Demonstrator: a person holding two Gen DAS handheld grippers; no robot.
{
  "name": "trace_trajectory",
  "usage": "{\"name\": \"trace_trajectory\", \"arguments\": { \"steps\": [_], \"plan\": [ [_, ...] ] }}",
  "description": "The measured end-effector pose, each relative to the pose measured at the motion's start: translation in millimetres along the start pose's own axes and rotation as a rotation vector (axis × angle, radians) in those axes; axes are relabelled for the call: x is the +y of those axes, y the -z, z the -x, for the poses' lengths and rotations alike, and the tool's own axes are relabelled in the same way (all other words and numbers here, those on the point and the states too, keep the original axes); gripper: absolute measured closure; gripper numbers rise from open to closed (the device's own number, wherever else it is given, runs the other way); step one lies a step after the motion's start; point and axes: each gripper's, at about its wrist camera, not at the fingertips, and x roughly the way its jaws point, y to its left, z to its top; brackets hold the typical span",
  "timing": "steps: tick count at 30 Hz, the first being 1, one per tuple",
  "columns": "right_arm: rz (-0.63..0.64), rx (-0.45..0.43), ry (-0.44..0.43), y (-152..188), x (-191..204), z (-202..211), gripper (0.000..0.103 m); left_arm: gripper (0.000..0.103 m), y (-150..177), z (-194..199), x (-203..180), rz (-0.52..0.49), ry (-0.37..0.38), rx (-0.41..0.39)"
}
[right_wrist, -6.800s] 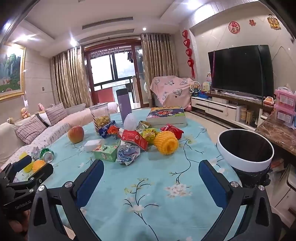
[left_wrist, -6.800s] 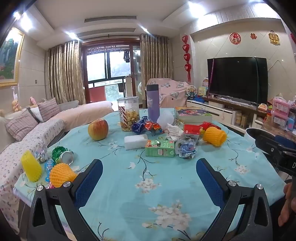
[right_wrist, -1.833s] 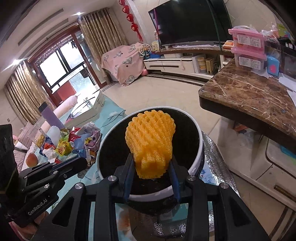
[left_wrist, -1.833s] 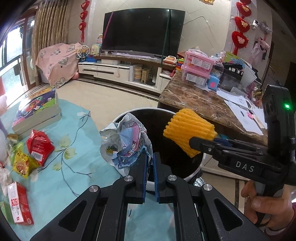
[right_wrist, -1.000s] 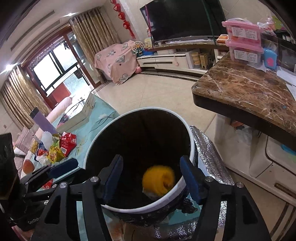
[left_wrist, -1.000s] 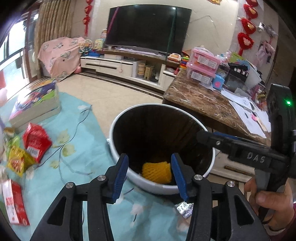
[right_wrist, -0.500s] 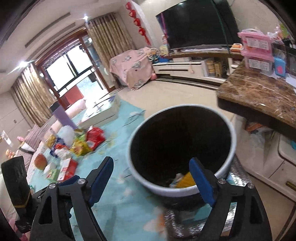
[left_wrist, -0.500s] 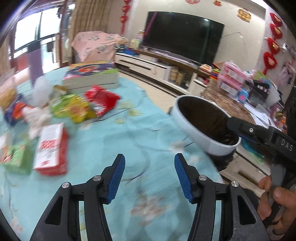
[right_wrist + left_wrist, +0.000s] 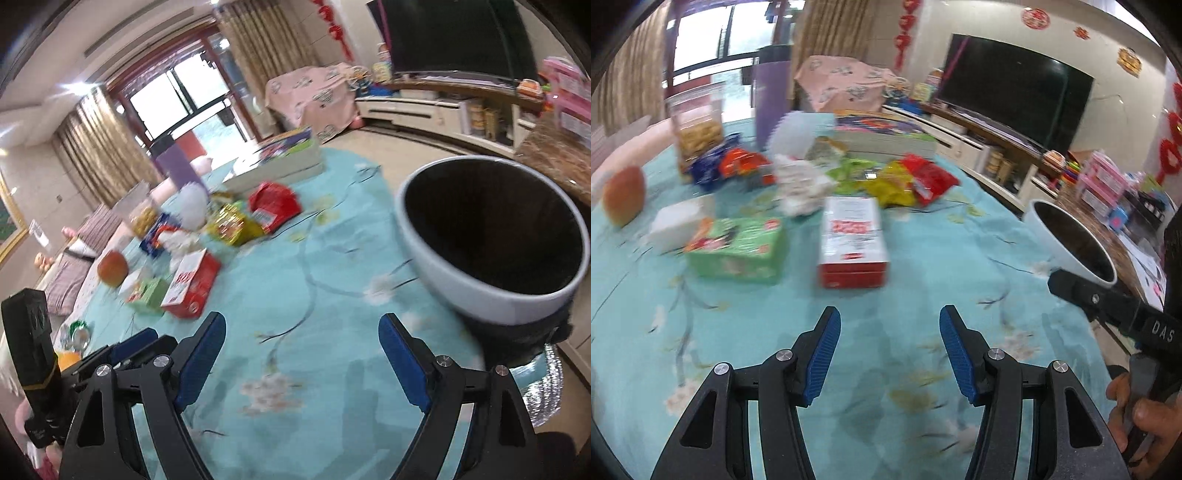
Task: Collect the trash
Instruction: 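Move both open grippers back toward the milk cartons on the table, then grasp the white-red milk carton with the right gripper while the left grasps the green carton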
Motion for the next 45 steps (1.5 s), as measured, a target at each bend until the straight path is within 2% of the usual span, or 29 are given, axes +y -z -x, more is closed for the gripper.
{"name": "trace_trajectory", "arguments": {
  "steps": [13, 22, 31, 33, 37, 41, 45],
  "plan": [
    [0.067, 0.057, -0.07, 12, 59, -31, 0.017, 0.043, 15, 42, 55, 0.115, -0.109, -0.028],
    [0.102, 0.105, -0.109, 15, 93, -59, 0.017, 0.04, 13, 50, 83, 0.135, -0.152, -0.008],
    [0.127, 0.12, -0.121, 3, 116, -91, 0.018, 0.039, -20, 20, 99, 0.025, -0.11, 0.039],
    [0.126, 0.135, -0.119, -2, 119, -103, 0.02, 0.039, -27, 8, 110, 0.014, -0.086, 0.051],
    [0.13, 0.188, -0.116, -7, 119, -126, 0.039, 0.039, -37, -14, 118, -0.005, -0.059, 0.07],
    [0.14, 0.199, -0.131, -9, 115, -127, 0.041, 0.039, -39, -31, 113, -0.033, -0.031, 0.09],
    [0.135, 0.206, -0.124, -11, 99, -116, 0.042, 0.04, -38, -32, 97, -0.081, 0.017, 0.084]
  ]
}}
